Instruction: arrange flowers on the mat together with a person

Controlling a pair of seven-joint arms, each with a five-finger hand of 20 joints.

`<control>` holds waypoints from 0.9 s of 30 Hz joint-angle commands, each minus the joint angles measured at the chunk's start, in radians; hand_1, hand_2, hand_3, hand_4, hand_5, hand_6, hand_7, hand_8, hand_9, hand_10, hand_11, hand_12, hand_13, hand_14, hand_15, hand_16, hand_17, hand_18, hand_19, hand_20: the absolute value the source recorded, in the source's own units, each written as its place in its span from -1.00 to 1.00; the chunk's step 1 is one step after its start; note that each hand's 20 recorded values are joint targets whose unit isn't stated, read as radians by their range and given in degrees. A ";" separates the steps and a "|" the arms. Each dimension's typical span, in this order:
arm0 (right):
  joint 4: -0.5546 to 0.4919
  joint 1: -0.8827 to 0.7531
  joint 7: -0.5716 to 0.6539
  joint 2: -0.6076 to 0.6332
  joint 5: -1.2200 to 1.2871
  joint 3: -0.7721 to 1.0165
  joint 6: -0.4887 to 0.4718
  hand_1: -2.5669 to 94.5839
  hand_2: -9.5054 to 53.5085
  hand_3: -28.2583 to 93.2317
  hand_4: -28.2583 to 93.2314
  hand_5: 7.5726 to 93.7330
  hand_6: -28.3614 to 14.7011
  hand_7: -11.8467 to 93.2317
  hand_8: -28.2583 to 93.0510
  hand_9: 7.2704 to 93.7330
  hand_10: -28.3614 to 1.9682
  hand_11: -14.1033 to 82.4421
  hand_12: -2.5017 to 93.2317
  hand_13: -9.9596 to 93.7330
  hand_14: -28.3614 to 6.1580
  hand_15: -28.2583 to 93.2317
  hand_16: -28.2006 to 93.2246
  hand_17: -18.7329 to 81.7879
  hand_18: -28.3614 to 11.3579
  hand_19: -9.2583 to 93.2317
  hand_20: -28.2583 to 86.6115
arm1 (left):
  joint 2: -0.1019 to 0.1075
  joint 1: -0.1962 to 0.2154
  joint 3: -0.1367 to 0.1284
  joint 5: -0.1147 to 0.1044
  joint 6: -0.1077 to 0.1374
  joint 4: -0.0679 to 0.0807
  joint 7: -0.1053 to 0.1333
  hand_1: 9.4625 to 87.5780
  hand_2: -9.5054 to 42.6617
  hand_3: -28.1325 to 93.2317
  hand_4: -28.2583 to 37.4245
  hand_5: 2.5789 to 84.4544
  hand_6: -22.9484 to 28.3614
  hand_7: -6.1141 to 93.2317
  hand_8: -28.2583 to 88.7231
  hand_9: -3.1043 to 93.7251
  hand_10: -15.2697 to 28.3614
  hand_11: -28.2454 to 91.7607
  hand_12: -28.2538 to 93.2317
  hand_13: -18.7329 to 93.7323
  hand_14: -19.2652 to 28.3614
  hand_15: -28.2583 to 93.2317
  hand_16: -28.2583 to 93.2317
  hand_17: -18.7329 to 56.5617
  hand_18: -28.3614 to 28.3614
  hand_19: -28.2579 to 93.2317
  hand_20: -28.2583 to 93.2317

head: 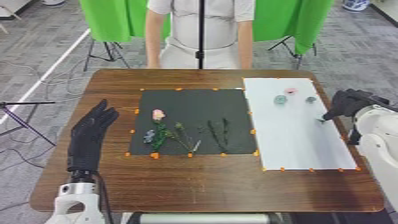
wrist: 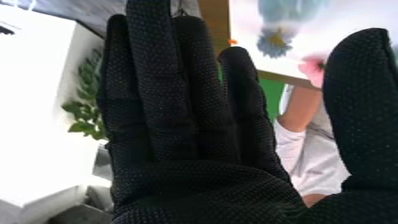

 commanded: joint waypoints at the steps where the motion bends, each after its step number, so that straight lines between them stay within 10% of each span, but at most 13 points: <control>1: 0.048 0.038 0.014 -0.030 0.027 -0.048 0.027 -0.34 -1.00 0.60 -0.85 0.00 0.39 -0.50 -0.71 0.52 -0.04 -0.43 -0.60 0.72 0.10 -0.16 -0.15 0.26 -0.37 0.16 0.10 | -0.013 0.014 -0.003 0.008 -0.014 -0.002 -0.001 -0.58 -0.91 0.57 -0.72 0.00 0.02 -0.74 -0.61 -0.08 0.27 -0.31 -0.26 -0.03 0.42 -0.36 -0.50 -0.25 0.30 -0.49 -0.21; 13: 0.106 -0.004 0.000 -0.067 -0.045 -0.069 0.098 -0.18 -1.00 0.63 -0.91 0.00 0.40 -0.46 -0.71 0.65 0.11 -0.43 -0.61 0.88 0.30 -0.14 -0.11 0.32 -0.33 0.27 0.14 | -0.018 0.023 -0.007 0.007 -0.014 -0.008 -0.013 -0.58 -0.91 0.56 -0.72 0.00 0.03 -0.75 -0.61 -0.07 0.27 -0.31 -0.26 -0.03 0.42 -0.36 -0.50 -0.25 0.30 -0.50 -0.21; 27: 0.056 -0.074 -0.036 -0.047 -0.095 -0.073 0.462 0.37 -1.00 0.43 -0.96 0.73 0.45 -0.38 -0.45 1.00 0.43 -0.38 -0.32 1.00 0.54 0.17 -0.13 0.37 -0.38 0.51 0.23 | -0.022 0.026 -0.013 0.008 -0.016 -0.009 -0.016 -0.57 -0.90 0.56 -0.72 0.00 0.04 -0.75 -0.61 -0.07 0.27 -0.31 -0.26 -0.03 0.43 -0.36 -0.50 -0.25 0.30 -0.50 -0.22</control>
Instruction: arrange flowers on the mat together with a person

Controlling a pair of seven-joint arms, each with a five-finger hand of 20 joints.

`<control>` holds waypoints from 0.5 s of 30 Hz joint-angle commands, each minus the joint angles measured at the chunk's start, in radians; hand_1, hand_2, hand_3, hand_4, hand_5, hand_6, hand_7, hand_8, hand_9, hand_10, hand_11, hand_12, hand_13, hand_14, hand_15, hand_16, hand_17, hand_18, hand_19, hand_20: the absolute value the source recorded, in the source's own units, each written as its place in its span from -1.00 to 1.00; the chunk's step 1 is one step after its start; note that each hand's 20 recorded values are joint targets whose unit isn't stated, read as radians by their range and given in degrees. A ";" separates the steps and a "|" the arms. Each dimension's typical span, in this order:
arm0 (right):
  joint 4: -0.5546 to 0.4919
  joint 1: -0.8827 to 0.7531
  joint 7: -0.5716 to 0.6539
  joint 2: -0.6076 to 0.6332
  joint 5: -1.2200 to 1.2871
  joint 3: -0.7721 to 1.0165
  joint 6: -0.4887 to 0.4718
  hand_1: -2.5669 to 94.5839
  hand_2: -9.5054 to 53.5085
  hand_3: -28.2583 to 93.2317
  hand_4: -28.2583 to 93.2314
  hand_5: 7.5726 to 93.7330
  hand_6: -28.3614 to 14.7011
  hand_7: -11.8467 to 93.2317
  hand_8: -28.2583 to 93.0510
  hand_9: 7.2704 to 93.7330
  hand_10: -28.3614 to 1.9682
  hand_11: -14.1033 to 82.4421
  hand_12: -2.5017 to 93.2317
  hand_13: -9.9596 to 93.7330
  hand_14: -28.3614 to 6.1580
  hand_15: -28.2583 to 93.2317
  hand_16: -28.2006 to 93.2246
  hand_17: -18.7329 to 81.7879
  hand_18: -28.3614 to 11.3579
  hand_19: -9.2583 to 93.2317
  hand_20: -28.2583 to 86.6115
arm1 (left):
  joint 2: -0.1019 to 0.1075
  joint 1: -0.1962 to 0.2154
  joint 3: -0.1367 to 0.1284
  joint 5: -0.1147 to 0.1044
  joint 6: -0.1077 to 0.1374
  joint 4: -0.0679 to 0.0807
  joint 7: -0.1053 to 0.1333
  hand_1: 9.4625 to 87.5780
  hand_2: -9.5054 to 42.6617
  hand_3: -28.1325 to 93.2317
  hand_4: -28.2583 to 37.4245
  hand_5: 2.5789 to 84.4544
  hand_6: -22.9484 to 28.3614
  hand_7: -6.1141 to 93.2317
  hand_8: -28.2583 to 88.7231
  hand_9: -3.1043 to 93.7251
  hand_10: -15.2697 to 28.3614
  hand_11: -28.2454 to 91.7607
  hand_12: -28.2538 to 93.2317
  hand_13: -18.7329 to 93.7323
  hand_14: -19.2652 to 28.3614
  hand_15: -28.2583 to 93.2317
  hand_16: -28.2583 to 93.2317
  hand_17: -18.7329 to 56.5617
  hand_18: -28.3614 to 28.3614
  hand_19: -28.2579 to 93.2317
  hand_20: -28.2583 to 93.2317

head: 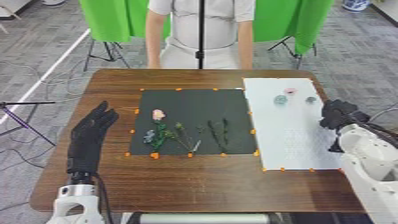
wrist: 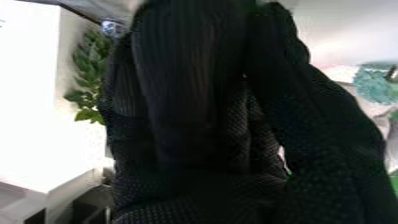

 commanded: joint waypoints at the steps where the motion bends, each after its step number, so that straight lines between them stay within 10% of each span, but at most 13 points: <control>1: -0.112 -0.016 -0.028 0.038 -0.091 0.005 0.089 0.37 -1.00 0.43 -0.96 0.73 0.44 -0.38 -0.45 1.00 0.43 -0.38 -0.32 1.00 0.54 0.18 -0.13 0.37 -0.38 0.51 0.23 | -0.009 0.014 -0.007 0.004 -0.006 -0.003 -0.009 -0.57 -0.90 0.56 -0.72 0.00 0.04 -0.75 -0.61 -0.07 0.27 -0.31 -0.26 -0.03 0.43 -0.36 -0.50 -0.25 0.30 -0.50 -0.22; 9: -0.351 0.209 -0.021 0.090 0.089 -0.198 0.168 0.37 -1.00 0.44 -0.96 0.76 0.44 -0.39 -0.44 1.00 0.45 -0.37 -0.31 1.00 0.55 0.19 -0.11 0.32 -0.41 0.53 0.24 | 0.008 0.038 -0.029 -0.011 0.018 -0.010 -0.013 -0.57 -0.89 0.56 -0.72 0.00 0.05 -0.75 -0.61 -0.07 0.27 -0.31 -0.26 -0.03 0.43 -0.36 -0.50 -0.25 0.30 -0.50 -0.22; 15: -0.326 0.467 -0.143 -0.011 0.175 -0.535 0.110 0.37 -1.00 0.45 -0.97 0.76 0.45 -0.39 -0.44 1.00 0.45 -0.37 -0.31 1.00 0.57 0.21 -0.08 0.30 -0.42 0.55 0.25 | 0.010 0.046 -0.038 -0.009 0.024 -0.012 -0.006 -0.58 -0.89 0.56 -0.72 0.00 0.05 -0.75 -0.61 -0.07 0.27 -0.31 -0.26 -0.03 0.43 -0.36 -0.50 -0.25 0.30 -0.50 -0.22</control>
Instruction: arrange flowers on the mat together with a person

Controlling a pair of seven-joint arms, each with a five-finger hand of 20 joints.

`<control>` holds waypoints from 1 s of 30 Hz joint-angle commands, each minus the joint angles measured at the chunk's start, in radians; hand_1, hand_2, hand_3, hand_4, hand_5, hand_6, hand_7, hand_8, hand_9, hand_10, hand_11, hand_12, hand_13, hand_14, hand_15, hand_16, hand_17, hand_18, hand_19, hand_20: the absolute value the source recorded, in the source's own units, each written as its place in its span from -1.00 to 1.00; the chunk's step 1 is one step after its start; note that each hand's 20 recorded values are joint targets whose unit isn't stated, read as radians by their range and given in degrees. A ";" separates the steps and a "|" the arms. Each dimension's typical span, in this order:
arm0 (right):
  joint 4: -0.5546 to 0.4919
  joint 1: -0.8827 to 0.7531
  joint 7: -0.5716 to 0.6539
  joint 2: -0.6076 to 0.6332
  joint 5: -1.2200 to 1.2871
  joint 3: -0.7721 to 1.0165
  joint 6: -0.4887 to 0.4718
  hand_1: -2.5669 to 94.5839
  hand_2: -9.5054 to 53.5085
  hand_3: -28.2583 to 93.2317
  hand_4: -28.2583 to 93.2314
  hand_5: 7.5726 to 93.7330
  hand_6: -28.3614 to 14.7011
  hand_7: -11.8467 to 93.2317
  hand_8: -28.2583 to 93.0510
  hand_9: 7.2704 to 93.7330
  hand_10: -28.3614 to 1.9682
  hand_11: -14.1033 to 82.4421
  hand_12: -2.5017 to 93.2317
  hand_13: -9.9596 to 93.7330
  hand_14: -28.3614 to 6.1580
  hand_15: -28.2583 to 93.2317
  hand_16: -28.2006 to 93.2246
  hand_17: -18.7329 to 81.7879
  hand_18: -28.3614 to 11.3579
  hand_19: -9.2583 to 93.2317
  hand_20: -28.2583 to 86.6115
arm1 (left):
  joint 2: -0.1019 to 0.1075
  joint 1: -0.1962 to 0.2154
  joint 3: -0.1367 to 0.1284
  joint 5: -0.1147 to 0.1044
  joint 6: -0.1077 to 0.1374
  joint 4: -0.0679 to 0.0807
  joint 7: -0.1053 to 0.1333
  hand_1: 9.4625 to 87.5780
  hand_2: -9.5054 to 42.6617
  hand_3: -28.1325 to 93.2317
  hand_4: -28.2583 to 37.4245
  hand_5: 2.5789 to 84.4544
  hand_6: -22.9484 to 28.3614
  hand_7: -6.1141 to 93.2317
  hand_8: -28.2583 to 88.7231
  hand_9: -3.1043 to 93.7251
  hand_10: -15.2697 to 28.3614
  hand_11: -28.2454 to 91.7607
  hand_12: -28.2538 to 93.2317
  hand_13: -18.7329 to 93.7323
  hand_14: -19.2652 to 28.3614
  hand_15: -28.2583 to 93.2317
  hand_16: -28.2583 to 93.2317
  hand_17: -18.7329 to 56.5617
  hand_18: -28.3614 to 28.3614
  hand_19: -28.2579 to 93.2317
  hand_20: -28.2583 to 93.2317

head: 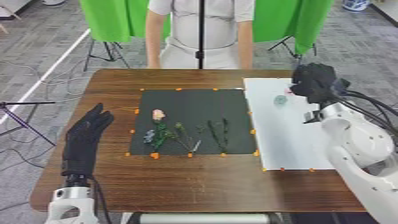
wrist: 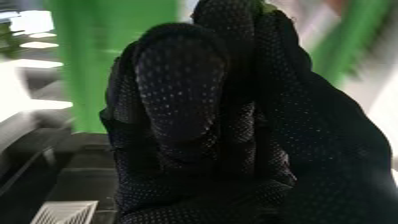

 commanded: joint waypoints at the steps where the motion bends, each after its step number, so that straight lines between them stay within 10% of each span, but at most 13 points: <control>1: -0.005 0.369 -0.155 -0.148 0.079 -0.377 -0.066 0.37 -1.00 0.45 -0.97 0.76 0.45 -0.39 -0.44 1.00 0.45 -0.37 -0.31 1.00 0.57 0.22 -0.08 0.30 -0.42 0.55 0.25 | 0.004 0.023 -0.013 -0.005 0.018 -0.002 -0.006 -0.58 -0.89 0.56 -0.72 0.00 0.05 -0.75 -0.61 -0.07 0.27 -0.31 -0.26 -0.03 0.43 -0.36 -0.50 -0.25 0.30 -0.50 -0.22; 13: 0.327 0.456 -0.266 -0.504 -0.062 -0.583 -0.214 0.36 -1.00 0.45 -0.97 0.76 0.47 -0.39 -0.44 1.00 0.47 -0.38 -0.30 1.00 0.57 0.24 -0.05 0.29 -0.41 0.56 0.25 | -0.009 0.003 0.018 -0.001 -0.003 0.019 -0.005 -0.58 -0.90 0.57 -0.72 0.00 0.06 -0.76 -0.61 -0.07 0.27 -0.31 -0.26 -0.02 0.43 -0.36 -0.50 -0.25 0.30 -0.50 -0.22; 30: 0.360 0.428 -0.270 -0.532 -0.124 -0.620 -0.264 0.31 -1.00 0.48 -0.93 0.70 0.51 -0.37 -0.48 1.00 0.49 -0.48 -0.28 1.00 0.58 0.24 0.01 0.27 -0.40 0.58 0.26 | -0.003 -0.008 0.029 0.001 -0.009 0.025 -0.005 -0.58 -0.90 0.56 -0.71 0.00 0.06 -0.76 -0.61 -0.08 0.27 -0.32 -0.26 -0.03 0.43 -0.36 -0.50 -0.25 0.30 -0.50 -0.22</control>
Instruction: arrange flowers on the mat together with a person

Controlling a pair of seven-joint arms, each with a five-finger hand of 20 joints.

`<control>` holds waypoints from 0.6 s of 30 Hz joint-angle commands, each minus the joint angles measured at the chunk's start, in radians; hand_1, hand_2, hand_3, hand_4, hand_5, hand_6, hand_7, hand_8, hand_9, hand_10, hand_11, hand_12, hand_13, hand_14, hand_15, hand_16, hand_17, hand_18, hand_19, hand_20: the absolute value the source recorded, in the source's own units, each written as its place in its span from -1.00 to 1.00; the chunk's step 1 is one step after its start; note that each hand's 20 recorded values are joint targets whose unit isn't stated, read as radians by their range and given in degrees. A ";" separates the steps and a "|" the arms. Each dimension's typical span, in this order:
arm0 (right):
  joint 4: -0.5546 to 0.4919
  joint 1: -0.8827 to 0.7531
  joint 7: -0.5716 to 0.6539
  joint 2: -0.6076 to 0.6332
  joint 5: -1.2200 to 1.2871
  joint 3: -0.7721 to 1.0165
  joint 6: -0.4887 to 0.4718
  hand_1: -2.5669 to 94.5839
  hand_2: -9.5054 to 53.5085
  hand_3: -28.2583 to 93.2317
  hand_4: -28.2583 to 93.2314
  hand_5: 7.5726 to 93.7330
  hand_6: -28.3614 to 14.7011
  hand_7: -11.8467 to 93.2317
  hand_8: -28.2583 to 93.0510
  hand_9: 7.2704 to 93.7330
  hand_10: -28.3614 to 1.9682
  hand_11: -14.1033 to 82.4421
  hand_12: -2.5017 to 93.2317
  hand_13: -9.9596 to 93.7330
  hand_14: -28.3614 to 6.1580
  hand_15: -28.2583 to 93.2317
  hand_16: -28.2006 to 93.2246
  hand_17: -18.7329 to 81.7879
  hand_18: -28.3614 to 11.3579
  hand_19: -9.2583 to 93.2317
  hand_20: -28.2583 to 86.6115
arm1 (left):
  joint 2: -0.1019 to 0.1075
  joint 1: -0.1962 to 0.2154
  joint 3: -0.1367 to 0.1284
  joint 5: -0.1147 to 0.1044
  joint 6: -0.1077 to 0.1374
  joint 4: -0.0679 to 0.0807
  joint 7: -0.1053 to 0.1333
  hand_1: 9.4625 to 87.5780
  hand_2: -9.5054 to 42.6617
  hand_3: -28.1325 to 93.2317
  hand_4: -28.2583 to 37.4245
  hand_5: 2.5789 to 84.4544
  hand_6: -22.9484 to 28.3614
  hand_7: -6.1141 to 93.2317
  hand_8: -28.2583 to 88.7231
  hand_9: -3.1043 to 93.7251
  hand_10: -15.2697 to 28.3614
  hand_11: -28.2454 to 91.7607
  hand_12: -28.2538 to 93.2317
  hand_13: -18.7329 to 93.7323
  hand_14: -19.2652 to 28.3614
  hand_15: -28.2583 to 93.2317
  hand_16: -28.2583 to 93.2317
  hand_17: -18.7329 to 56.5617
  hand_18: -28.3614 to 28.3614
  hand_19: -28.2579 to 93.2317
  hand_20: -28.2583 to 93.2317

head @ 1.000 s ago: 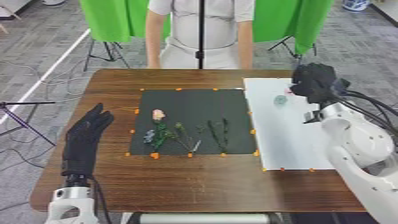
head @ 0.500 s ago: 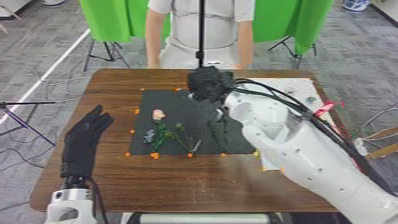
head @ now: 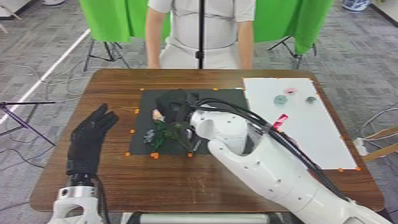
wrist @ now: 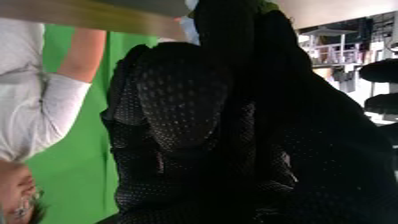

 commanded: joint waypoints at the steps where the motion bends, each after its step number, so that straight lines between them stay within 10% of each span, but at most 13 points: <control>1: 0.003 -0.019 -0.022 -0.006 -0.046 -0.005 -0.023 0.30 -1.00 0.48 -0.92 0.70 0.52 -0.36 -0.48 1.00 0.50 -0.51 -0.28 1.00 0.58 0.23 0.02 0.27 -0.39 0.58 0.25 | -0.006 0.007 0.005 -0.001 -0.009 0.007 -0.005 -0.58 -0.90 0.56 -0.71 0.00 0.06 -0.76 -0.61 -0.08 0.27 -0.32 -0.26 -0.03 0.43 -0.36 -0.50 -0.25 0.30 -0.50 -0.22; 18: -0.020 -0.036 -0.018 0.033 -0.043 -0.003 -0.033 0.09 -1.00 0.58 -0.94 0.35 0.67 -0.35 -0.72 0.74 0.36 -0.51 -0.29 0.89 0.55 0.34 0.05 0.17 -0.42 0.56 0.30 | -0.006 0.008 0.007 -0.006 -0.005 0.009 -0.002 -0.60 -0.90 0.56 -0.73 -0.01 0.05 -0.77 -0.60 -0.08 0.26 -0.33 -0.26 -0.04 0.42 -0.37 -0.50 -0.26 0.30 -0.50 -0.22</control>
